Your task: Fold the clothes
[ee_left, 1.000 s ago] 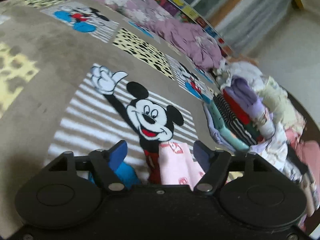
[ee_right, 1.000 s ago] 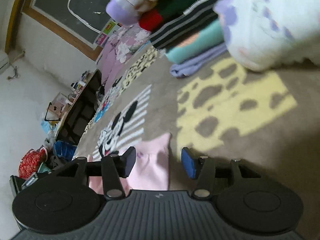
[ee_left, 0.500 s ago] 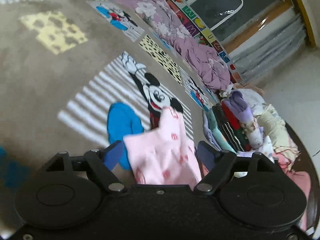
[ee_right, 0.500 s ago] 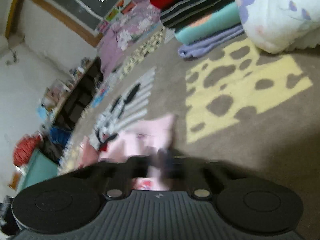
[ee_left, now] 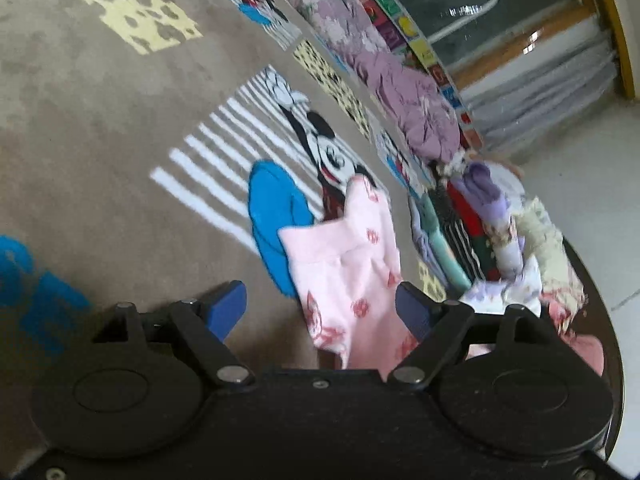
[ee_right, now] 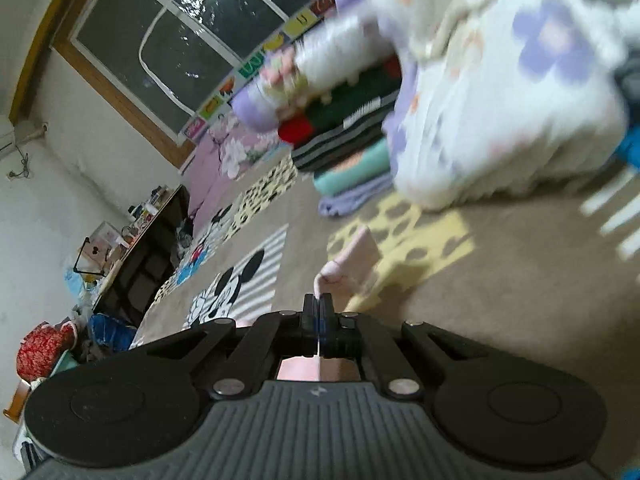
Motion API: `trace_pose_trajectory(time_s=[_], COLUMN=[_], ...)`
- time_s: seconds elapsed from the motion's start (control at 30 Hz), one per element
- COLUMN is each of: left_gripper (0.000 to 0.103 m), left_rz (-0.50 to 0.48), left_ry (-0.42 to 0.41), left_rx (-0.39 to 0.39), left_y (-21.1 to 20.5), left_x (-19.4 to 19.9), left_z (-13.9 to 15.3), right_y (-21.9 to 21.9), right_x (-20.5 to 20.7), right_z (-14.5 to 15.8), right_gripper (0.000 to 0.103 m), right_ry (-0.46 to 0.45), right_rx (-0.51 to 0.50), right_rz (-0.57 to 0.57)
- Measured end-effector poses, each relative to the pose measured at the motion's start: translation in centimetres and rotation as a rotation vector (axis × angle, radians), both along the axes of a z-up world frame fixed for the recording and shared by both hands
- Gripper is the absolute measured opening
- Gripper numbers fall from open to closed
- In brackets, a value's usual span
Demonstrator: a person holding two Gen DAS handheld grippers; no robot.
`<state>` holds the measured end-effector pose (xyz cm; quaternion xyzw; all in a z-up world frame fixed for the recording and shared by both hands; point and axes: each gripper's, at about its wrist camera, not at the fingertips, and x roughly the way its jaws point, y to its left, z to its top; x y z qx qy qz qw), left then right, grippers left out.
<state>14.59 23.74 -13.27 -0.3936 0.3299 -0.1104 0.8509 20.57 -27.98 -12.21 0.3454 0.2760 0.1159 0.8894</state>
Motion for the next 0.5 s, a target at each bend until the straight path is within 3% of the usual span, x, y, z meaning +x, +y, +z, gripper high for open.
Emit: trace_pose_trajectory(time_s=[0.23, 0.5], left_gripper=[0.085, 0.085], left_rz=[-0.028, -0.033], left_ry=[0.014, 0.018], left_rx=[0.013, 0.021], left_y=[-0.2, 0.1], left_x=[-0.3, -0.8], left_z=[0.3, 0.6], right_y=[-4.6, -9.7], right_x=[-4.5, -9.0], right_z=[1.9, -0.2], right_gripper=[0.003, 0.003], right_ry=[-0.037, -0.003], right_rx=[-0.009, 0.031], right_rz=[-0.092, -0.232])
